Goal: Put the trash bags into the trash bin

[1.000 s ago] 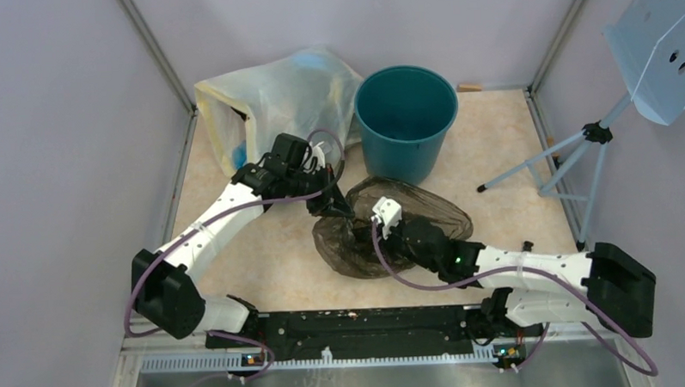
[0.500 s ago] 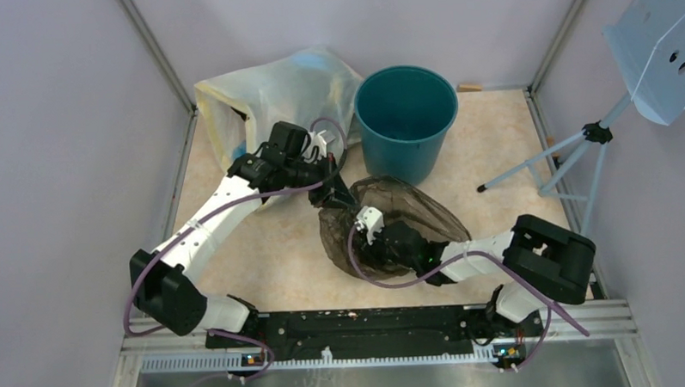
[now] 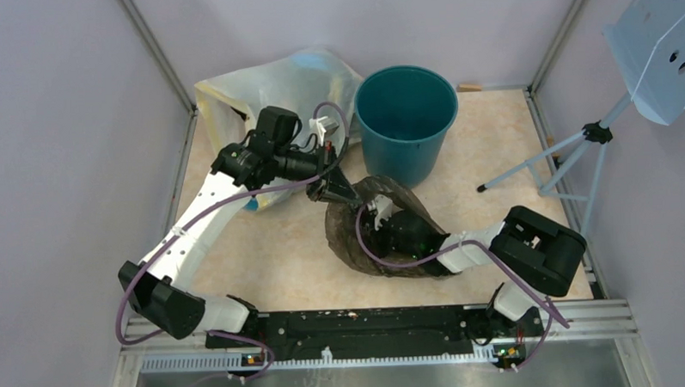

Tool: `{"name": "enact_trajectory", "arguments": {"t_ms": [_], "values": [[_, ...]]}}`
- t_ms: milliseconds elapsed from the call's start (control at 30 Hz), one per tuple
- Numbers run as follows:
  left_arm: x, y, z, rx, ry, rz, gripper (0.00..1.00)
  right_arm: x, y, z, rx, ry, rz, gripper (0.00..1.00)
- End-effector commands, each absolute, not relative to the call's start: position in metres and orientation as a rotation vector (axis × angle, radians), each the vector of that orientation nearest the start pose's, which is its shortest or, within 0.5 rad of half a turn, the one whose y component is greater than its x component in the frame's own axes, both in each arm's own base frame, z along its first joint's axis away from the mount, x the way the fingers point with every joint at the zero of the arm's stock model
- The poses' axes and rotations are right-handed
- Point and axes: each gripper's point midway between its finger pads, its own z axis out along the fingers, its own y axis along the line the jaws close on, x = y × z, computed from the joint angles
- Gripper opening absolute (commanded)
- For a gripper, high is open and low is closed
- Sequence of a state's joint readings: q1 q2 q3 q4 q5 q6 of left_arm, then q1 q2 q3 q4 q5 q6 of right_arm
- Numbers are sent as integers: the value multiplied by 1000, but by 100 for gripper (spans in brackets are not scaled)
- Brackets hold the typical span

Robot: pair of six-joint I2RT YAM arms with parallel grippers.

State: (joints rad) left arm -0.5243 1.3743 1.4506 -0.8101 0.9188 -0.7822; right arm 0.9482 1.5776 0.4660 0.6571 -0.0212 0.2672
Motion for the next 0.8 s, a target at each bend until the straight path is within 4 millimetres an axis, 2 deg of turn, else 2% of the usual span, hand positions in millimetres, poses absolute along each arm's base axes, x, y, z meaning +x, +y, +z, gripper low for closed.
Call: {"name": "enact_trajectory", "arguments": {"t_ms": [0,67,233,333,433,567,667,767], "values": [[159,-283,356,415,2458,-1800,0,230,337,71,-560,1955,962,0],[151,-281,362,455,2440,-1849,0,237,333,70,-506,1981,979,0],[134,-279,381,550,2351,-1958,0,251,325,57,-463,2082,852,0],[127,-279,411,560,2241,-2070,0,256,319,43,-465,2166,763,0],[121,-278,443,638,2056,-2166,0,256,314,34,-461,2212,719,0],[111,-273,467,744,1936,-2202,0,268,296,34,-390,2241,563,0],[109,-272,468,795,1904,-2176,0,275,285,42,-380,2227,481,0],[117,-276,450,749,1984,-2154,0,276,285,62,-423,2187,479,0]]}}
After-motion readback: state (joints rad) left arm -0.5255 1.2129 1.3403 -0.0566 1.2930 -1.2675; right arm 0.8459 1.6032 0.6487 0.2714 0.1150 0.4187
